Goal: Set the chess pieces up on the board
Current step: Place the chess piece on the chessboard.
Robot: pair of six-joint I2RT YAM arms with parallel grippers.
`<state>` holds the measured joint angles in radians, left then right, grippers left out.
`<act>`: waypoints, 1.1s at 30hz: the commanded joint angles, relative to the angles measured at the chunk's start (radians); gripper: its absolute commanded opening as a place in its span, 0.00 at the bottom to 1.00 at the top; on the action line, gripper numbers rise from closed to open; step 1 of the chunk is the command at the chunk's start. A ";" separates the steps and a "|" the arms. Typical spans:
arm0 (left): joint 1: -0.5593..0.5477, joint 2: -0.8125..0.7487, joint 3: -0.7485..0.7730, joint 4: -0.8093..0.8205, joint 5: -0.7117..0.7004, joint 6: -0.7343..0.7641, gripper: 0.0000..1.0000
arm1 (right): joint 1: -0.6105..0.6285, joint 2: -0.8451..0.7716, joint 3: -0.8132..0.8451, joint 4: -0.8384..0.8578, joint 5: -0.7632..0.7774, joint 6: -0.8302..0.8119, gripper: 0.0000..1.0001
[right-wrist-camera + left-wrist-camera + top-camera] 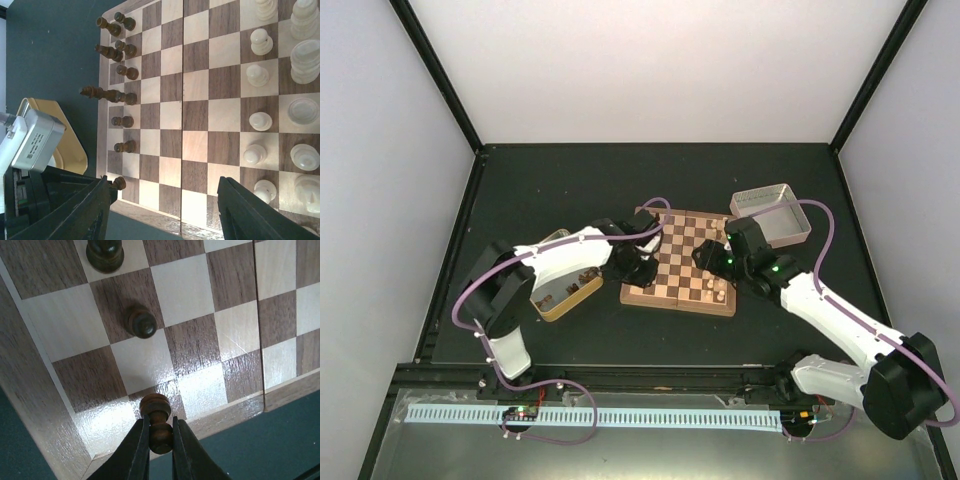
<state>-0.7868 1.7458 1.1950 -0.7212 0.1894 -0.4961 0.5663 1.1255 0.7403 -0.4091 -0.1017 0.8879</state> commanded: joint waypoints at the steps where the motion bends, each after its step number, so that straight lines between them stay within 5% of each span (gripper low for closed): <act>1: -0.006 0.053 0.090 -0.096 -0.029 0.011 0.04 | -0.009 -0.021 -0.005 -0.002 0.040 -0.044 0.59; 26: -0.003 0.175 0.213 -0.157 -0.064 0.053 0.13 | -0.010 -0.047 -0.033 -0.010 0.032 -0.027 0.60; 33: -0.003 0.134 0.190 -0.163 -0.066 0.047 0.44 | -0.010 -0.055 -0.032 -0.014 0.022 -0.027 0.61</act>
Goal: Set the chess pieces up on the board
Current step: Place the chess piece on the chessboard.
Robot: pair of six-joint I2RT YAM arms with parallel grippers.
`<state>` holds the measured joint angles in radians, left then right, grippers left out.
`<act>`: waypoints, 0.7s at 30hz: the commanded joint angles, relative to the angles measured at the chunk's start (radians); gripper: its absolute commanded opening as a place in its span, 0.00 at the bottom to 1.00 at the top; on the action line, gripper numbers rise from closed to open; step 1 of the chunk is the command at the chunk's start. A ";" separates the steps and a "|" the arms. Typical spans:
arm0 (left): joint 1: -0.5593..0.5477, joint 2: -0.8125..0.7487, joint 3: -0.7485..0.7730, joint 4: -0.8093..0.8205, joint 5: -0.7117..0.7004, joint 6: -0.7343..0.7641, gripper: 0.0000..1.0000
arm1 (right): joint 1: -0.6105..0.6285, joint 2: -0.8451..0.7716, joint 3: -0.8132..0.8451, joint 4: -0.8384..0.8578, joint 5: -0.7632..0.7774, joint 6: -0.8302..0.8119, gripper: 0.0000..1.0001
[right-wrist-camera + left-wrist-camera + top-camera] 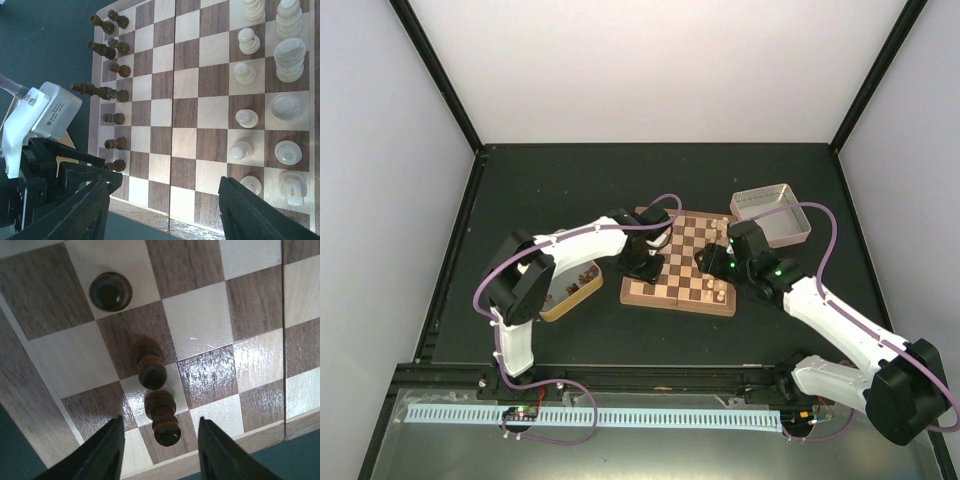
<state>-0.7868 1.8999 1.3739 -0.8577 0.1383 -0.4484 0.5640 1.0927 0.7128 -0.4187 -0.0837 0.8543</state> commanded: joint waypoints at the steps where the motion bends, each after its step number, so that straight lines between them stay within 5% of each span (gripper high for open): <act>1: -0.003 -0.035 0.005 -0.026 -0.014 -0.004 0.46 | -0.009 -0.023 -0.005 -0.005 0.001 0.006 0.60; 14: 0.055 -0.315 -0.225 0.007 -0.113 -0.088 0.46 | -0.008 -0.040 -0.004 -0.023 -0.017 0.006 0.61; 21: 0.264 -0.465 -0.368 0.072 -0.238 -0.087 0.53 | -0.008 -0.002 0.023 -0.024 -0.041 0.001 0.60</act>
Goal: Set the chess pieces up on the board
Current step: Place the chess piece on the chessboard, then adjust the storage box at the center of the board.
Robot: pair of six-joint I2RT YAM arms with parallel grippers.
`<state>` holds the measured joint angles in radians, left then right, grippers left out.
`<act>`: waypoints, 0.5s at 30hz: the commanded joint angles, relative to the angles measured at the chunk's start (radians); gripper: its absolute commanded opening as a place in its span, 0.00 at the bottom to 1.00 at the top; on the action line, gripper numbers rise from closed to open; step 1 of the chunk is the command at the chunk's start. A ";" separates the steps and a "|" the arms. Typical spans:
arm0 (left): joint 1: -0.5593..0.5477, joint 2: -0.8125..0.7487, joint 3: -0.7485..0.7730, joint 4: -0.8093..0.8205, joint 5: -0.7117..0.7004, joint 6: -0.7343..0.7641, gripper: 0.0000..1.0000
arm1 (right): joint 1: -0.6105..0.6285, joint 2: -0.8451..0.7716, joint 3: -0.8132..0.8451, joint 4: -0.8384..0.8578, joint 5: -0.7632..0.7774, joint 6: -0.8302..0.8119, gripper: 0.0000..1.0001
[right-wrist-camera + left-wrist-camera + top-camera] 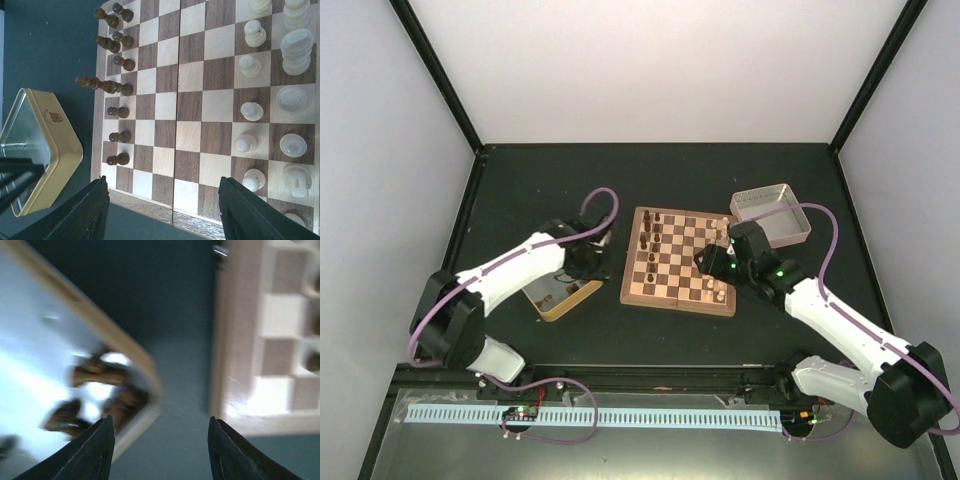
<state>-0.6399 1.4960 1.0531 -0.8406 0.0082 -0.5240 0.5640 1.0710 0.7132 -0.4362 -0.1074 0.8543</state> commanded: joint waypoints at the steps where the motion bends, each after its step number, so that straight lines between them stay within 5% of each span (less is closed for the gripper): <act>1: 0.159 -0.070 -0.053 0.072 -0.130 0.005 0.55 | -0.007 0.026 0.026 -0.005 -0.020 0.002 0.61; 8: 0.327 0.028 0.043 0.151 -0.313 0.224 0.62 | -0.007 0.081 0.108 -0.079 -0.068 -0.037 0.60; 15: 0.414 0.245 0.191 0.122 -0.315 0.295 0.73 | -0.007 0.077 0.145 -0.140 -0.047 -0.047 0.61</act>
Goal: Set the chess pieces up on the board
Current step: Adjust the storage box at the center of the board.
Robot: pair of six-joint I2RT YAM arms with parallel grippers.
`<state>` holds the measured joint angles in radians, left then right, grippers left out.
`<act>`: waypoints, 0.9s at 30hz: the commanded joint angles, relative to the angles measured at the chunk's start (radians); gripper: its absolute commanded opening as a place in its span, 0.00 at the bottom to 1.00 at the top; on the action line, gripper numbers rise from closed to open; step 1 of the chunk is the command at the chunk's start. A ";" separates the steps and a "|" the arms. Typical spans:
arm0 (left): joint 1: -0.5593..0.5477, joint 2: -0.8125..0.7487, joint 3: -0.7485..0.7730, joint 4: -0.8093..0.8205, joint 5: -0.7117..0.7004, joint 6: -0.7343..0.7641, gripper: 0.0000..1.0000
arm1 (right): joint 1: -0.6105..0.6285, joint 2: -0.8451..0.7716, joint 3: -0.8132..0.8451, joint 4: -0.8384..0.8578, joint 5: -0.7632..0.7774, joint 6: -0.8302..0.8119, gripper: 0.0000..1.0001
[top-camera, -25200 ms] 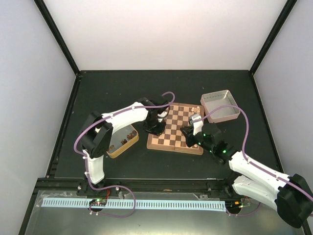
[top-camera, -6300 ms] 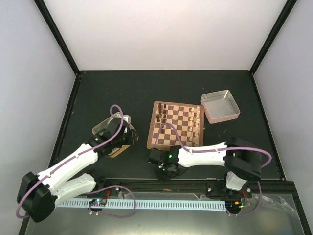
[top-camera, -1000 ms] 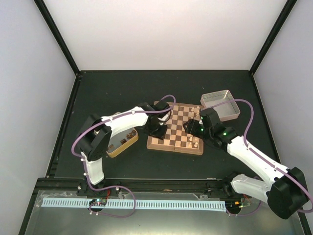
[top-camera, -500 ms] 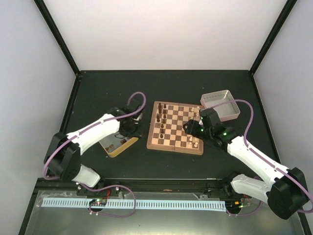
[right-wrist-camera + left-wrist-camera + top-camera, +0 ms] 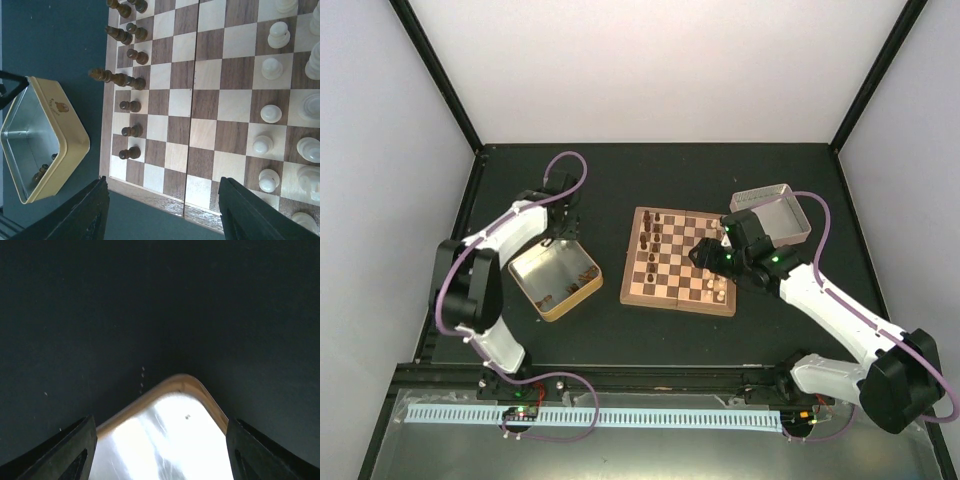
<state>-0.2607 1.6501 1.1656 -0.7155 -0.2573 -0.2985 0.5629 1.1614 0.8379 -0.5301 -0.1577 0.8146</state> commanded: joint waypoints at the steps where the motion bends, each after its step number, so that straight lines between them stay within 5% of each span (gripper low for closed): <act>1: 0.044 0.111 0.090 -0.012 -0.057 0.071 0.72 | -0.006 -0.021 0.013 -0.039 0.003 0.008 0.60; 14: 0.147 0.170 0.091 -0.014 -0.019 0.056 0.48 | -0.006 -0.007 0.018 -0.016 -0.009 0.051 0.59; 27: 0.294 -0.064 -0.022 -0.016 0.130 -0.078 0.62 | -0.006 -0.011 0.024 -0.021 -0.021 0.038 0.59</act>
<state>-0.0010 1.6756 1.1713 -0.7174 -0.1894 -0.3344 0.5629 1.1587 0.8375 -0.5468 -0.1650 0.8577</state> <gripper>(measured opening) 0.605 0.587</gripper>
